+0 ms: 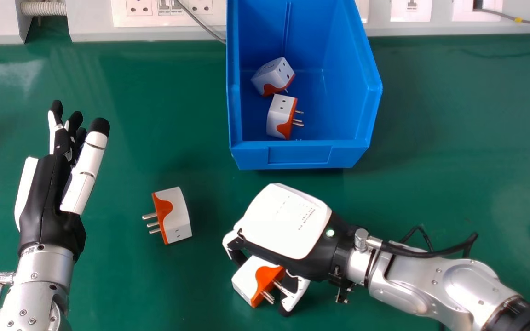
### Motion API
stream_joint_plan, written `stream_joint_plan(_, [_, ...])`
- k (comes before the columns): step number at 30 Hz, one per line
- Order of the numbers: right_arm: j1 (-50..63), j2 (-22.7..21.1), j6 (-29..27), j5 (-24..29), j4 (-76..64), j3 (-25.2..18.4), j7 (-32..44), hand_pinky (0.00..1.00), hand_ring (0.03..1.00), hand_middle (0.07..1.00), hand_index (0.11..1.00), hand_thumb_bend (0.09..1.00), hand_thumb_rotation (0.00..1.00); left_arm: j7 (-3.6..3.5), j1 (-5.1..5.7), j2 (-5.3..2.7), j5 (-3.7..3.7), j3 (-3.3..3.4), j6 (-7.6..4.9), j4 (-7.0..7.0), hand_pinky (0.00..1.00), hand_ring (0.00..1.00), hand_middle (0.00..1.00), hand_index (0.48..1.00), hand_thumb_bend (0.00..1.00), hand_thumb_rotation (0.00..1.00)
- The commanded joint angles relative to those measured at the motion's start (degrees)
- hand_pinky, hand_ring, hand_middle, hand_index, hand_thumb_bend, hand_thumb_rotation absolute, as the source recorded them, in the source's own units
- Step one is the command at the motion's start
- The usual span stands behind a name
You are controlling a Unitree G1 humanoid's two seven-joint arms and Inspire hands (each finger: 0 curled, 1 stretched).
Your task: Pick all objects and put in blue box
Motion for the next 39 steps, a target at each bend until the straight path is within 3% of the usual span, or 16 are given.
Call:
stream_joint_plan(1, [1.0, -0.1, 2.7, 0.0, 0.3, -1.0, 1.9, 0.00, 0.048, 0.112, 0.475, 0.518, 0.12, 0.06, -0.43, 0.14, 0.06, 0.04, -0.38, -1.31, 1.00, 1.00, 1.00, 1.000, 0.57, 0.78])
stream_joint_plan(13, [6.3, -2.8, 3.3, 1.1, -11.5, -6.3, 3.8, 0.00, 0.045, 0.107, 0.475, 0.518, 0.12, 0.10, -1.14, 0.14, -0.14, 0.16, 0.05, -0.52, 1.00, 1.00, 1.00, 1.000, 0.55, 0.77])
stream_joint_plan(21, [13.1, -4.9, 4.9, 7.2, -25.0, -13.5, 10.3, 0.00, 0.042, 0.099, 0.474, 0.518, 0.12, 0.12, -1.15, 0.28, 0.22, 0.05, 0.25, -0.80, 1.00, 1.00, 1.00, 1.000, 0.55, 0.77])
stream_joint_plan(28, [17.3, -5.5, 6.3, 15.1, -36.4, -20.2, 18.6, 0.01, 0.050, 0.107, 0.477, 0.513, 0.13, -0.06, -1.49, 0.69, 0.44, 0.23, -0.26, 0.18, 1.00, 1.00, 1.00, 1.000, 0.56, 0.77])
stream_joint_plan(39, [17.8, -3.0, 11.5, 18.5, -47.6, -28.5, 24.5, 0.03, 0.078, 0.155, 0.476, 0.498, 0.13, -0.07, -1.69, 0.82, 0.74, 0.12, -0.41, 0.62, 1.00, 1.00, 1.00, 1.000, 0.55, 0.77])
